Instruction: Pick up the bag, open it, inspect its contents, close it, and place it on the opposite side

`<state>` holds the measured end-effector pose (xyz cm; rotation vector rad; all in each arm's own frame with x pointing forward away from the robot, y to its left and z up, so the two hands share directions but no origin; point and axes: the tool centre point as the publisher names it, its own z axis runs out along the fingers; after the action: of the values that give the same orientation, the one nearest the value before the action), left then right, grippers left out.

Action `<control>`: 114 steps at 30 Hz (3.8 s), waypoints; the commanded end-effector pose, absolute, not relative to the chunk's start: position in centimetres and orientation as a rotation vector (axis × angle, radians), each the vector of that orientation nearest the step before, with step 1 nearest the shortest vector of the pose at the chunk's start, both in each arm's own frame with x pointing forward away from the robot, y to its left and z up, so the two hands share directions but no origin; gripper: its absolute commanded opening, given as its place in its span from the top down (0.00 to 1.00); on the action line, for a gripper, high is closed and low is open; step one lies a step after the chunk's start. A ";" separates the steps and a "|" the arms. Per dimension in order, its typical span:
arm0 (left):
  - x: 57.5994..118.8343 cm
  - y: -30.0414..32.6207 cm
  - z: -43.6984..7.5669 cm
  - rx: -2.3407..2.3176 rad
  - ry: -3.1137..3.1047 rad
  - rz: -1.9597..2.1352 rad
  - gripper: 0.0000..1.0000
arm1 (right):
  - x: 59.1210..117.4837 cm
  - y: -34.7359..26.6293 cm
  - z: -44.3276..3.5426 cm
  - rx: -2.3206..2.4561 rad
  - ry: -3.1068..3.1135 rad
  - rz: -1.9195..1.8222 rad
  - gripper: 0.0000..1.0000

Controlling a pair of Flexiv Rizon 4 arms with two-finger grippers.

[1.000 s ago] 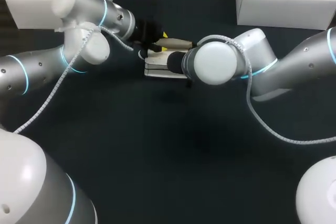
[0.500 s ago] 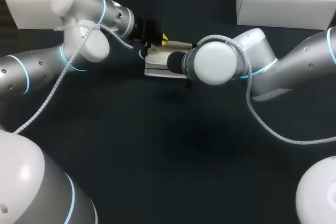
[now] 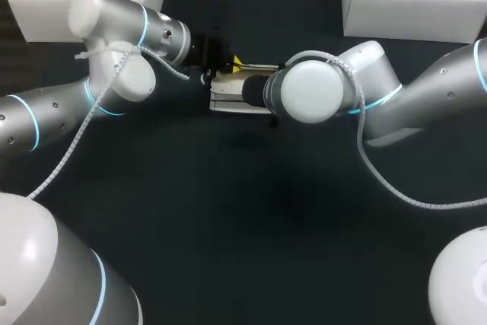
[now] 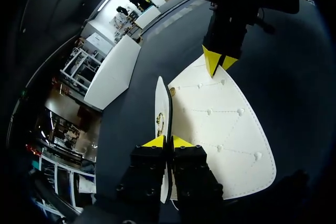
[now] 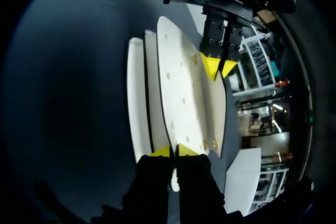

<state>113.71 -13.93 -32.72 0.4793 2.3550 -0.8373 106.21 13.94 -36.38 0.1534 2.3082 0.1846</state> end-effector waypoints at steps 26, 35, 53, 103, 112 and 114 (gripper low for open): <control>112.7 -13.9 -36.8 0.430 2.296 -0.780 1.00 | 106.3 14.0 -36.6 0.153 2.304 0.189 1.00; 112.1 -13.7 -35.9 0.479 2.284 -0.872 1.00 | 106.3 14.0 -36.6 0.153 2.304 0.189 1.00; 111.7 -14.1 -34.7 0.555 2.240 -0.916 0.75 | 106.3 14.0 -36.6 0.153 2.304 0.189 1.00; 111.9 -13.5 -34.8 0.605 2.223 -0.953 0.55 | 106.3 14.0 -36.6 0.153 2.305 0.189 1.00; 110.9 -13.0 -32.9 0.599 2.182 -1.001 0.00 | 105.5 14.2 -35.2 0.144 2.330 0.185 0.00; 110.8 -12.8 -32.5 0.590 2.181 -1.016 0.00 | 105.4 14.3 -34.4 0.121 2.341 0.179 0.00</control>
<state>111.34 -13.53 -32.74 0.5871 2.1914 -1.0070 105.78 14.52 -35.64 0.1268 2.3214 0.1906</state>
